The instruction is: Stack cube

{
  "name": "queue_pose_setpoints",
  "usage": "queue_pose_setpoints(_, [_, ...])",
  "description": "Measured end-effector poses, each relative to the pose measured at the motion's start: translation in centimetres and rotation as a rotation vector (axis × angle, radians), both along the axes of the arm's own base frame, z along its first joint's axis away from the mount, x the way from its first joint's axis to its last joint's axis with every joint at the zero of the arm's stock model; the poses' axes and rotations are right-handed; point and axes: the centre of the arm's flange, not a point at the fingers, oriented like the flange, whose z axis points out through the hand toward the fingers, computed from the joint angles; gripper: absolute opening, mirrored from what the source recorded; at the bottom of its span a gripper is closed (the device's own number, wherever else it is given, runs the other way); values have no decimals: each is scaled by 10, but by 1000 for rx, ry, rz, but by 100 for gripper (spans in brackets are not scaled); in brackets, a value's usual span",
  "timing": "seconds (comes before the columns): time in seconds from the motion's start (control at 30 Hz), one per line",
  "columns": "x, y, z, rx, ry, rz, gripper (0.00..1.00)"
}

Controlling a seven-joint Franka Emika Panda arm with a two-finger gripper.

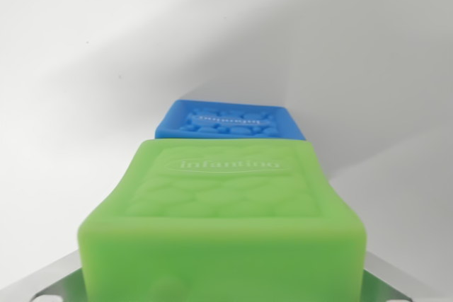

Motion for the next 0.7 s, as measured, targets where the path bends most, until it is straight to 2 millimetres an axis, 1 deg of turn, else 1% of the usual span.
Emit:
queue_pose_setpoints(0.27, [0, 0, -4, 0, -1, 1, 0])
queue_pose_setpoints(0.3, [0, 0, -4, 0, -1, 1, 100])
queue_pose_setpoints(0.7, [0, 0, -4, 0, -2, 0, 100])
